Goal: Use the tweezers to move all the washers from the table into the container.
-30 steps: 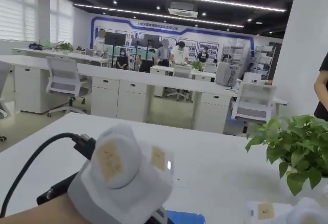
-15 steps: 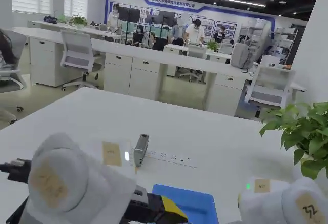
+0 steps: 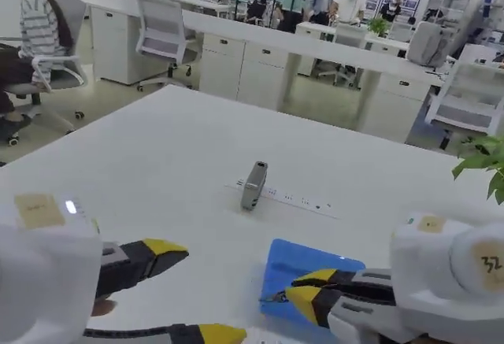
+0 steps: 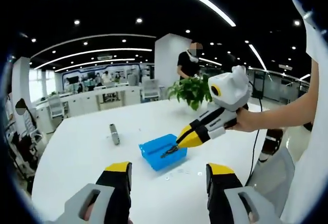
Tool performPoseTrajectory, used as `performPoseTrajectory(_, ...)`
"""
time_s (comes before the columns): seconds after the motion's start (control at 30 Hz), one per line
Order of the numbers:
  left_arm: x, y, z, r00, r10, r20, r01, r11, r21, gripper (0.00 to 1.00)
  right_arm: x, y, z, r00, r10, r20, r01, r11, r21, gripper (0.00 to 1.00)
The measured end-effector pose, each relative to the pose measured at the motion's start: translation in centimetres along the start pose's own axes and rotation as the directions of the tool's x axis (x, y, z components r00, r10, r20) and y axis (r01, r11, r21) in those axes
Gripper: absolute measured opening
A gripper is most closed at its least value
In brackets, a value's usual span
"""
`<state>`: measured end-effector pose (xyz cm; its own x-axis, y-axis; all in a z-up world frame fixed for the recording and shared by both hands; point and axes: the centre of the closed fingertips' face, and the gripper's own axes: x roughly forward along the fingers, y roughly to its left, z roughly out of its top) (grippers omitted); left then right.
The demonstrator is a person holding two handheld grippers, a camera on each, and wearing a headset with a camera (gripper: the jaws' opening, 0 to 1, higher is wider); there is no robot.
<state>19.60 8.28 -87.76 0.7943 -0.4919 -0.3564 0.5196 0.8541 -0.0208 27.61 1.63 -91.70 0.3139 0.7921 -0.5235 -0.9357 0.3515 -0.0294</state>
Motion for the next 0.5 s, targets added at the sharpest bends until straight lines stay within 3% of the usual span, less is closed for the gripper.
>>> performPoseTrajectory(0.03,0.0,0.1,-0.3,0.9999,0.010,-0.004,-0.011,1.000,-0.008,0.63,0.1,-0.1,0.0,1.0000,-0.003,0.003,0.003,1.000,0.003,0.00)
performPoseTrajectory(0.07,0.1,0.4,-0.7,0.9993,0.038,-0.005,-0.038,0.999,-0.019,0.66,-0.1,-1.3,0.4,0.9984,-0.046,0.033,0.047,0.999,-0.028,0.00)
performPoseTrajectory(0.1,0.2,0.5,-0.9,0.9989,0.046,-0.003,-0.046,0.999,-0.021,0.68,0.0,-1.1,0.4,0.9988,-0.028,0.041,0.028,1.000,-0.012,0.00)
performPoseTrajectory(0.17,0.5,0.6,-1.8,0.9966,0.076,-0.032,-0.077,0.996,-0.035,0.69,0.3,-1.3,-0.2,0.9995,-0.023,0.019,0.023,1.000,0.022,0.00)
performPoseTrajectory(0.3,1.4,0.9,-3.0,0.9939,0.108,-0.025,-0.109,0.991,-0.071,0.68,1.7,-1.7,-1.8,0.9997,-0.025,-0.008,0.025,0.999,0.043,0.00)
performPoseTrajectory(0.33,1.7,0.9,-3.4,0.9943,0.099,-0.039,-0.102,0.991,-0.080,0.68,2.1,-1.6,-2.3,0.9996,-0.013,-0.023,0.014,0.999,0.053,0.00)
performPoseTrajectory(0.37,1.8,0.9,-4.9,0.9910,0.085,-0.104,-0.095,0.990,-0.101,0.67,2.4,-1.4,-2.4,0.9995,-0.008,-0.031,0.009,0.999,0.053,0.00)
performPoseTrajectory(0.5,2.6,2.3,-6.5,0.9843,0.095,-0.149,-0.105,0.992,-0.063,0.64,2.7,-1.3,-1.9,0.9998,0.001,-0.021,0.000,0.999,0.051,0.00)
